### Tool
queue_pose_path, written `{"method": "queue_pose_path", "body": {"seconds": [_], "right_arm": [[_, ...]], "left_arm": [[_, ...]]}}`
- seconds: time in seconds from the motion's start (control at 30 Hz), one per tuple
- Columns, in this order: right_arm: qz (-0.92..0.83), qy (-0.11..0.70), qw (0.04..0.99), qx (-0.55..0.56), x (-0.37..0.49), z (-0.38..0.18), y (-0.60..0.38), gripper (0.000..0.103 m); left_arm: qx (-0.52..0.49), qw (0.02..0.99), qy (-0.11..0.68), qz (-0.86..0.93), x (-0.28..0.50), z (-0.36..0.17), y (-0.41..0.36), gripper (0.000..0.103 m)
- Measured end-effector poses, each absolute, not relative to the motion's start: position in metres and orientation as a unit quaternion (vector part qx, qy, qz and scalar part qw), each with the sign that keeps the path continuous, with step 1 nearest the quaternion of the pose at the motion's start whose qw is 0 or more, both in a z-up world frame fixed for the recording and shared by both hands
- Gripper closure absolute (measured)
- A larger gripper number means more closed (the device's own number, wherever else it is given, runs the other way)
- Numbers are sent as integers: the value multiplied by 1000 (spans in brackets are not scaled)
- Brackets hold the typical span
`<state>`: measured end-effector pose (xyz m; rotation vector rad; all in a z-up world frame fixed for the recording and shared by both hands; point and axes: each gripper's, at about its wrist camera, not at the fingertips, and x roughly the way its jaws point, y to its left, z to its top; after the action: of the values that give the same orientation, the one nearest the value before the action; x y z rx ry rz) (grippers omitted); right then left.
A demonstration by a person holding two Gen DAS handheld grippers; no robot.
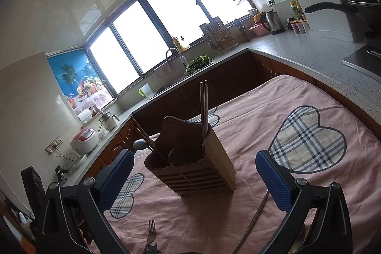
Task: Organize utensils
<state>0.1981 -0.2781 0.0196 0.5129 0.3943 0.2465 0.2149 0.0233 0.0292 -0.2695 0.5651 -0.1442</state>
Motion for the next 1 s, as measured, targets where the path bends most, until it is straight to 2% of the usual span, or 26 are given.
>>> {"method": "queue_pose_path", "body": {"seconds": [0.47, 0.73, 1.0], "right_arm": [[124, 182, 953, 207, 124, 18, -268, 0], [117, 136, 973, 148, 70, 6, -248, 0], [105, 131, 981, 102, 51, -14, -237, 0]], "left_arm": [[-108, 951, 283, -59, 149, 15, 21, 3], [-89, 957, 271, -56, 110, -1, 16, 3], [-48, 978, 201, -20, 73, -7, 3, 2]]}}
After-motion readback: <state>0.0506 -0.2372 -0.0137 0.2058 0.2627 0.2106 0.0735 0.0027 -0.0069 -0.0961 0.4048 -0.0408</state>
